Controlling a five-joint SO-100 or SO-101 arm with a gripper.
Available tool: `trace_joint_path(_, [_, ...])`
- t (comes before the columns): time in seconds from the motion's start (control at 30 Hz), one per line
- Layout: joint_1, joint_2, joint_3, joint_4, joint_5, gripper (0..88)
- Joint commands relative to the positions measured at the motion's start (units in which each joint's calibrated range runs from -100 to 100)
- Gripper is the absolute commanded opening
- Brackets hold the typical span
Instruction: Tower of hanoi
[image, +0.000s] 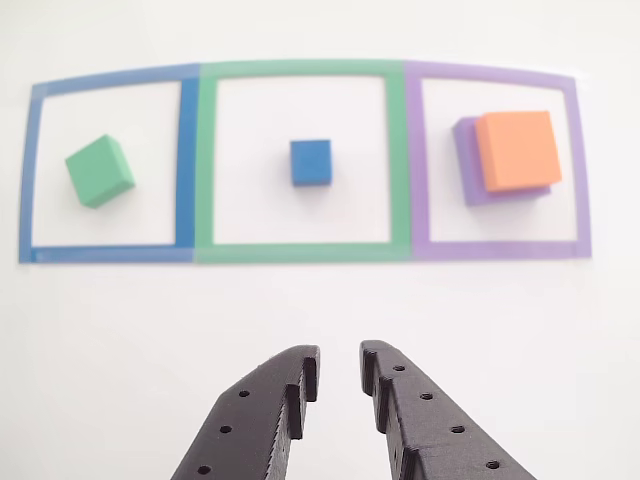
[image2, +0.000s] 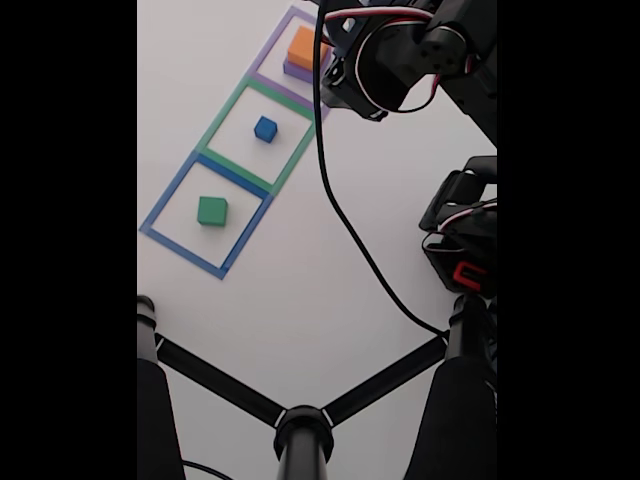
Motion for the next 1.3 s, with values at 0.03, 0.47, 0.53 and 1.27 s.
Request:
trace_joint_path(0.03, [1.47,-4.03,4.67,-3.87,0.0,3.8])
trace_joint_path(0.47, [4.59,-11.0,44.47,-43.53,0.0,24.3])
trace_joint_path(0.53, [4.74,-11.48,51.2,-52.59,0.0,25.9])
trace_joint_path(1.27, [2.61,16.96,84.91,-130.94,0.0,32.4])
